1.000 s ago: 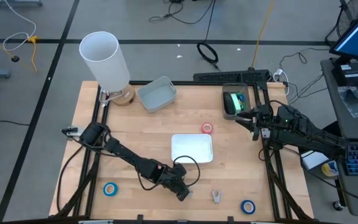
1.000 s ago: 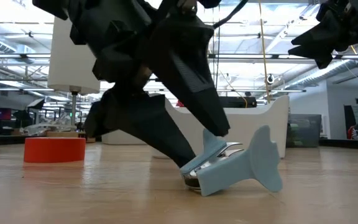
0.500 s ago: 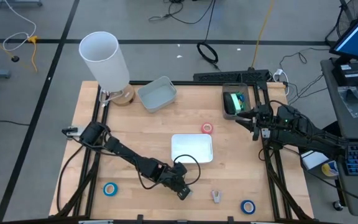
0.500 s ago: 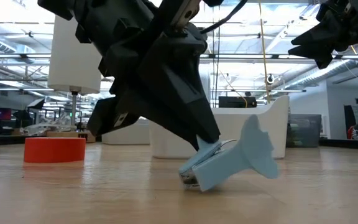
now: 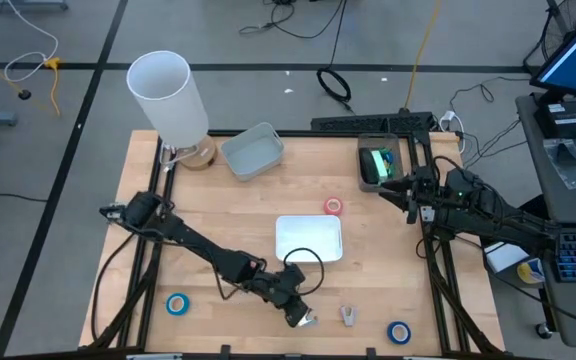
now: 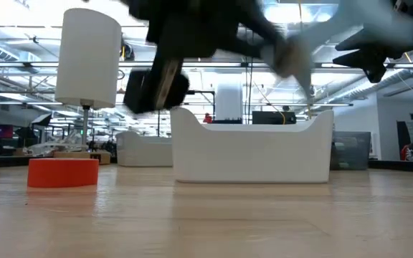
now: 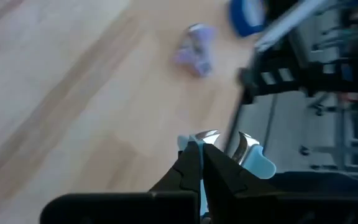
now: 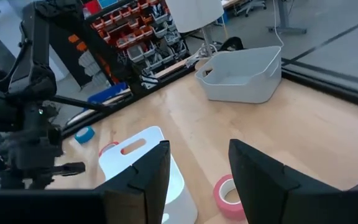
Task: Pick and place Stapler, Stapler remover, tape
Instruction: Put the blue staple remover into the white bin
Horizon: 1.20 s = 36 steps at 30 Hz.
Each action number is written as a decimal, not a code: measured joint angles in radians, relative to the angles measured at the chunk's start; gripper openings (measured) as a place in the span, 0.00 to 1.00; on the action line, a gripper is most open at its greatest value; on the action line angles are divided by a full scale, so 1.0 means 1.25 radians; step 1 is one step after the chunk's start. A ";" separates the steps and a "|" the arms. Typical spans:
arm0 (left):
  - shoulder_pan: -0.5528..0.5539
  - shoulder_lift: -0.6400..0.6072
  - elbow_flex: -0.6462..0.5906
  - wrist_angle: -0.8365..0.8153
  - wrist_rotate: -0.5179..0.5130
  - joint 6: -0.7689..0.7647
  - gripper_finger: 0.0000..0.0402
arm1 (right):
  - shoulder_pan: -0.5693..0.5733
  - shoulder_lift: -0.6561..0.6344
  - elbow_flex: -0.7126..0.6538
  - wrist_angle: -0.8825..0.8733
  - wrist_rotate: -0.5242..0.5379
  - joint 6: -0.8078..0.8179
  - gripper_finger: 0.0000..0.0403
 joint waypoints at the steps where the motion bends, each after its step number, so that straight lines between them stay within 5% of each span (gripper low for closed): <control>1: 0.000 -0.015 0.000 0.000 -0.001 0.013 0.01 | 0.000 0.000 0.000 0.001 0.000 0.007 0.40; 15: 0.074 -0.166 0.000 0.113 -0.134 0.214 0.00 | 0.001 0.025 0.000 0.220 0.010 0.007 0.40; 25: 0.190 -0.173 0.000 0.235 -0.181 0.286 0.00 | 0.029 0.249 0.000 0.498 -0.328 -0.028 0.40; 36: 0.293 -0.173 0.000 0.295 -0.186 0.332 0.00 | 0.082 0.445 0.000 0.685 -0.340 -0.154 0.40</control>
